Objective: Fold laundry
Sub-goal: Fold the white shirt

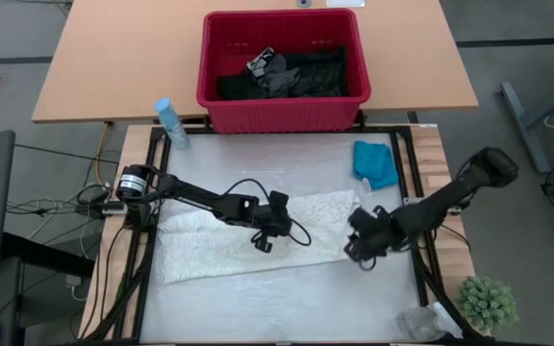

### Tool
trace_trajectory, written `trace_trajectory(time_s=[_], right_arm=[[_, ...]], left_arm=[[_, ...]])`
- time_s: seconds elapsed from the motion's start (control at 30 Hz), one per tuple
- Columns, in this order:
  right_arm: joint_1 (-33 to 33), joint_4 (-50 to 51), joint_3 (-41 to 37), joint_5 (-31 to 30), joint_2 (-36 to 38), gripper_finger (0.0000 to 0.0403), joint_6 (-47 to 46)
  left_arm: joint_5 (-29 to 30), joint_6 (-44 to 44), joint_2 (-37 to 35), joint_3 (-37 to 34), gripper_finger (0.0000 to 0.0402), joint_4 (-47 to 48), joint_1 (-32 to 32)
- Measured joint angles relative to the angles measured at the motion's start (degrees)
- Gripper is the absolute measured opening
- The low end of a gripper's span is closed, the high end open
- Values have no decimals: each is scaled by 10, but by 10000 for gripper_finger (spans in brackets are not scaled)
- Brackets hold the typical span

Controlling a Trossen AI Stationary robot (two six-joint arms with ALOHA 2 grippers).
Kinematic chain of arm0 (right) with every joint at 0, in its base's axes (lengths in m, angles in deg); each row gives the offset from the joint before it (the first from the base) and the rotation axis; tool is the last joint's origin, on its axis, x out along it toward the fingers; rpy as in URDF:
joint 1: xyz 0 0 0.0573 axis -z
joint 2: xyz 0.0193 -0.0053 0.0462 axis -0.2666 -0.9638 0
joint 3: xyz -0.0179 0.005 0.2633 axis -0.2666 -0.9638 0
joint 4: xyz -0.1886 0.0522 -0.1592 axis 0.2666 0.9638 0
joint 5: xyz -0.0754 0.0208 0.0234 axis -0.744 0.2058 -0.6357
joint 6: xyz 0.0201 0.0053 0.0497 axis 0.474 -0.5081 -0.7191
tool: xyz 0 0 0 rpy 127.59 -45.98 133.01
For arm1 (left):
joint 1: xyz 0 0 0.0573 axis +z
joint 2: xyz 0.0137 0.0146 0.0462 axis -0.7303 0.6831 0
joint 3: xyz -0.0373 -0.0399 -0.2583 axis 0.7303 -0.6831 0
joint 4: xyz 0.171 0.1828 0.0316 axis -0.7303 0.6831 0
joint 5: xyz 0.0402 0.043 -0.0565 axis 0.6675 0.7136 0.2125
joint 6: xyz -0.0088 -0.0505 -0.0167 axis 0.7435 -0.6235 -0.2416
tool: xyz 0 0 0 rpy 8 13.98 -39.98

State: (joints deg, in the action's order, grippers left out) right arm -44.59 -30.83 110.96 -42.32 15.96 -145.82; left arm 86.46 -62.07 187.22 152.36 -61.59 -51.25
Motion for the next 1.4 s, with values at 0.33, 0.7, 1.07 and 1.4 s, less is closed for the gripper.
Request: trace_trajectory(time_s=[0.33, 0.7, 1.07, 1.4], right_arm=[[56, -51, -28, 39, 74, 195, -251], [53, -116, -28, 46, -26, 215, -371], [69, -170, -29, 38, -97, 207, -390], [92, -185, -29, 31, -99, 176, -379]], left_arm=[[5, -9, 0, 0, 56, 0, 0], [5, -25, 0, 0, 56, 0, 0], [5, -26, 0, 0, 56, -1, 0], [0, -25, 0, 0, 56, -1, 0]])
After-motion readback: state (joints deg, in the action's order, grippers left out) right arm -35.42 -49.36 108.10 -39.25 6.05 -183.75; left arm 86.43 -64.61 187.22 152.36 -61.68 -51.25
